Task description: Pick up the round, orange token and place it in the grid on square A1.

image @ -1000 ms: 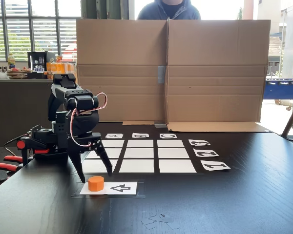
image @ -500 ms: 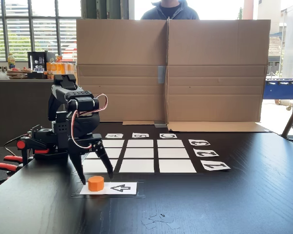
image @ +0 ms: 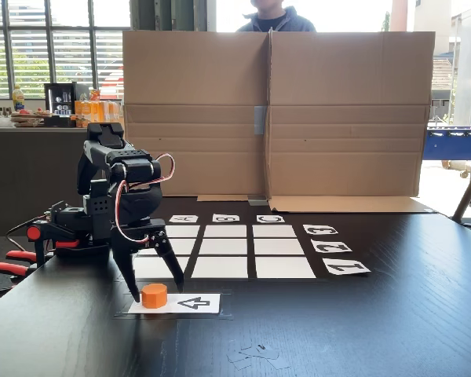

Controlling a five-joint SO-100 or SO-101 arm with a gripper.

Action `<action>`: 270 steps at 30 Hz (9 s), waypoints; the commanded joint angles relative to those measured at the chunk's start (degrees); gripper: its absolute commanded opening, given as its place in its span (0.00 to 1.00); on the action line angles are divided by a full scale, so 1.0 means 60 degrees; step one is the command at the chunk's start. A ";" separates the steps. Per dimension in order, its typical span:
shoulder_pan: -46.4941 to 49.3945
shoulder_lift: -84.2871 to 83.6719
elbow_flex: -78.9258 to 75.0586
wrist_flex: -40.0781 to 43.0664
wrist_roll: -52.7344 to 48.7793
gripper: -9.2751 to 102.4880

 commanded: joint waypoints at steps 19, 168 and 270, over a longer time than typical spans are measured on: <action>-0.0015 0.0000 -0.0454 -0.0044 0.0059 0.18; -0.1963 1.2334 1.1440 -0.3252 0.0249 0.33; 0.6797 2.3496 1.9453 -0.2959 -0.1099 0.16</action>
